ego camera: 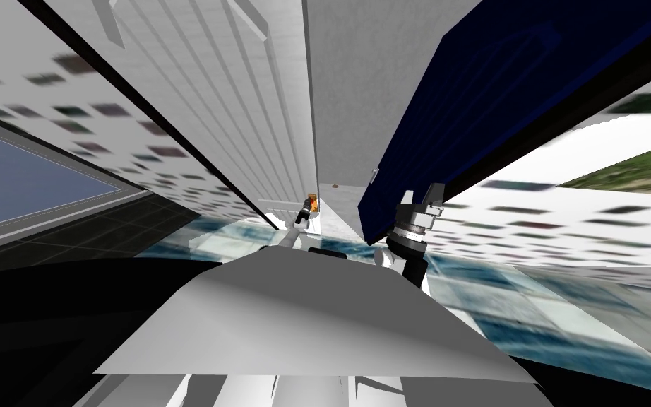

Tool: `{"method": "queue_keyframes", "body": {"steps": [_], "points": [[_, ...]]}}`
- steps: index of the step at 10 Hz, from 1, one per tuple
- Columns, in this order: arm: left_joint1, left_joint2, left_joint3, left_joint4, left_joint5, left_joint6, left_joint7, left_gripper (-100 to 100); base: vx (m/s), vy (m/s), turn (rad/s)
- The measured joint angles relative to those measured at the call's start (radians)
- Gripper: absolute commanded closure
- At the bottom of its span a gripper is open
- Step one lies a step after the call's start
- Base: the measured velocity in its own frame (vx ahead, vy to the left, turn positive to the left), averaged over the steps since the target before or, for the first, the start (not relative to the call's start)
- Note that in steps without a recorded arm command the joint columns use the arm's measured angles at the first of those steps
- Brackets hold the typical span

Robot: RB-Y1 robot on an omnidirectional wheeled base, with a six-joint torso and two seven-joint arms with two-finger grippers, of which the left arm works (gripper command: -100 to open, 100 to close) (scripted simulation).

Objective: Push the door open

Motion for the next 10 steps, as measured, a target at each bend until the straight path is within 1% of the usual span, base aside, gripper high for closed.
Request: {"method": "queue_keyframes", "body": {"steps": [1, 2, 3, 4, 6, 7, 8, 9, 10], "points": [[0.001, 0.009, 0.006, 0.005, 0.003, 0.002, 0.0, 100, 0.166, -0.079, 0.055], [-0.009, 0.012, 0.017, 0.022, 0.004, -0.005, -0.003, 100, 0.122, -0.052, 0.021], [-0.003, 0.017, 0.018, 0.006, 0.005, -0.003, -0.002, 100, 0.15, -0.055, 0.043], [-0.002, 0.019, 0.027, -0.006, 0.007, 0.007, -0.005, 100, 0.216, -0.086, 0.05], [0.01, 0.025, 0.043, -0.021, 0.01, 0.011, -0.012, 100, 0.178, -0.067, 0.084], [-0.004, 0.036, 0.055, 0.006, 0.014, 0.0, -0.011, 100, 0.208, -0.068, 0.063], [0.009, 0.039, 0.065, -0.018, 0.016, 0.012, -0.013, 100, 0.22, -0.035, 0.088], [0.01, 0.047, 0.079, -0.018, 0.019, 0.014, -0.015, -100, -0.006, -0.054, 0.051], [0.009, 0.048, 0.081, -0.02, 0.02, 0.013, -0.015, -100, -0.152, -0.082, 0.017]]}}
